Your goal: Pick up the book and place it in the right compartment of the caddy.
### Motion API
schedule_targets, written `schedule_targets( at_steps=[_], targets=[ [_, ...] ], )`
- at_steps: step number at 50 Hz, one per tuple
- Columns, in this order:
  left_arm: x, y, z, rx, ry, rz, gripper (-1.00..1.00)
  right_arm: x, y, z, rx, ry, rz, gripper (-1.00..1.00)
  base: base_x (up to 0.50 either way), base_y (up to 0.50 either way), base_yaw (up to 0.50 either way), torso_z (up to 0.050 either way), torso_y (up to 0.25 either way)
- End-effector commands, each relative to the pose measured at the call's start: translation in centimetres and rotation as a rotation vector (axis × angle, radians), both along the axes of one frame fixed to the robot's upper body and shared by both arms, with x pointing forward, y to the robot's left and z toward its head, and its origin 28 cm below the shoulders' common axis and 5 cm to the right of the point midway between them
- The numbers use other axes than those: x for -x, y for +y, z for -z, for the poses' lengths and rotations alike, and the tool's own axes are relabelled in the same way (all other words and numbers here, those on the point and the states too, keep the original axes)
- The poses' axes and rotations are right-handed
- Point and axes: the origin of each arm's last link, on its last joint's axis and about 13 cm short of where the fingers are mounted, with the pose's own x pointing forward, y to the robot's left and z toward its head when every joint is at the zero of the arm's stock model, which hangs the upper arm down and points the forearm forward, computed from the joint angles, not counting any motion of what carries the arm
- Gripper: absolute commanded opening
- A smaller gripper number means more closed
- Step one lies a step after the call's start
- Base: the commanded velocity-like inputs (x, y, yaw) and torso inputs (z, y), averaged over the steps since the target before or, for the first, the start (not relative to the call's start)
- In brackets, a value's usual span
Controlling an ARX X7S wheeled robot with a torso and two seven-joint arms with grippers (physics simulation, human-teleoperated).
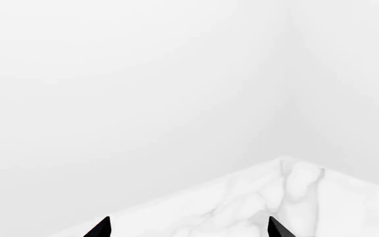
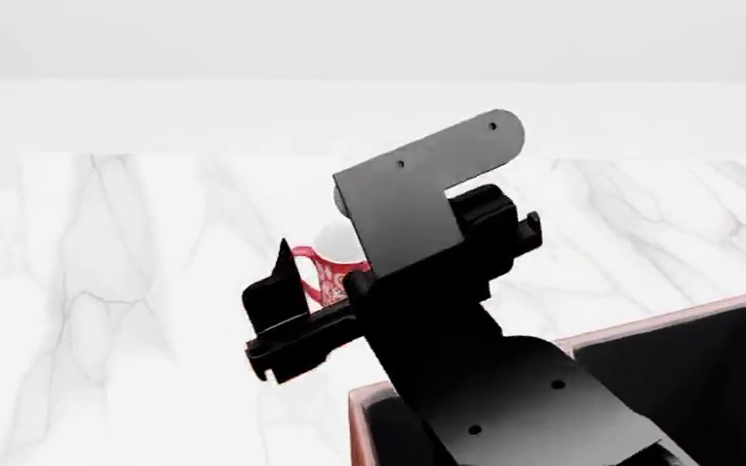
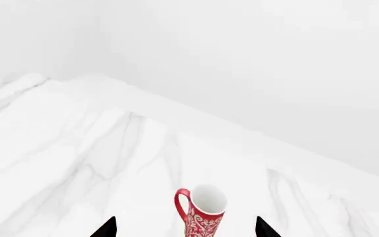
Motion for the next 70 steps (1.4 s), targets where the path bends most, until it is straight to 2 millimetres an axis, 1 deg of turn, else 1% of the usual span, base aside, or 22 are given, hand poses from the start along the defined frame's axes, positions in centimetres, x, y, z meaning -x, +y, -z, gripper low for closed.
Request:
schedule_targets(
  at_steps=[1, 3, 4, 5, 7, 8, 12, 19, 28, 40, 50, 51, 54, 59, 66, 70],
  targets=[
    [0.1, -0.1, 0.4, 0.007, 0.009, 0.000, 1.00, 3.9, 1.8, 1.2, 0.168, 0.158, -0.534, 1.00, 0.00, 0.00, 0.00, 0.000, 0.000],
    [0.1, -0.1, 0.4, 0.007, 0.009, 0.001, 1.00, 4.5, 1.9, 1.4, 0.159, 0.180, -0.606, 1.00, 0.00, 0.00, 0.00, 0.000, 0.000],
    [0.1, 0.0, 0.4, 0.008, 0.009, 0.001, 1.00, 4.7, 2.0, 1.7, 0.188, 0.162, -0.616, 1.00, 0.00, 0.00, 0.00, 0.000, 0.000],
    [0.1, 0.0, 0.4, 0.008, 0.009, 0.001, 1.00, 5.3, 2.1, 2.0, 0.175, 0.179, -0.702, 1.00, 0.00, 0.00, 0.00, 0.000, 0.000],
    [0.1, 0.0, 0.5, 0.008, 0.010, 0.001, 1.00, 5.8, 2.1, 2.2, 0.185, 0.173, -0.741, 1.00, 0.00, 0.00, 0.00, 0.000, 0.000],
    [0.1, 0.0, 0.5, 0.007, 0.012, 0.001, 1.00, 6.1, 2.1, 2.3, 0.178, 0.194, -0.790, 1.00, 0.00, 0.00, 0.00, 0.000, 0.000],
    [0.1, 0.0, 0.4, 0.008, 0.010, 0.002, 1.00, 6.4, 2.3, 2.7, 0.214, 0.202, -0.808, 1.00, 0.00, 0.00, 0.00, 0.000, 0.000],
    [0.0, -0.1, 0.5, 0.009, 0.011, 0.003, 1.00, 6.2, 2.2, 3.6, 0.246, 0.213, -0.797, 1.00, 0.00, 0.00, 0.00, 0.000, 0.000],
    [0.1, -0.1, 0.4, 0.008, 0.011, 0.002, 1.00, 6.1, 2.2, 3.8, 0.261, 0.218, -0.776, 1.00, 0.00, 0.00, 0.00, 0.000, 0.000],
    [-0.1, -0.1, 0.5, 0.009, 0.014, 0.006, 1.00, 5.9, 2.4, 4.4, 0.268, 0.225, -0.790, 1.00, 0.00, 0.00, 0.00, 0.000, 0.000],
    [-0.1, -0.2, 0.6, 0.010, 0.017, 0.009, 1.00, 5.4, 3.6, 5.5, 0.252, 0.237, -0.841, 1.00, 0.00, 0.00, 0.00, 0.000, 0.000],
    [-0.2, -0.2, 0.6, 0.011, 0.018, 0.010, 1.00, 5.4, 4.1, 5.9, 0.253, 0.242, -0.858, 1.00, 0.00, 0.00, 0.00, 0.000, 0.000],
    [-0.2, -0.2, 0.6, 0.009, 0.019, 0.013, 1.00, 5.4, 4.6, 6.2, 0.256, 0.246, -0.879, 1.00, 0.00, 0.00, 0.00, 0.000, 0.000],
    [-0.3, -0.3, 0.6, 0.007, 0.020, 0.016, 1.00, 5.3, 5.0, 6.5, 0.257, 0.251, -0.892, 1.00, 0.00, 0.00, 0.00, 0.000, 0.000],
    [-0.4, -0.3, 0.7, 0.009, 0.022, 0.019, 1.00, 4.8, 5.4, 7.6, 0.239, 0.266, -0.913, 1.00, 0.00, 0.00, 0.00, 0.000, 0.000],
    [-0.6, -0.4, 0.6, 0.007, 0.023, 0.024, 1.00, 4.5, 5.7, 8.5, 0.227, 0.282, -0.928, 1.00, 0.00, 0.00, 0.00, 0.000, 0.000]
  ],
)
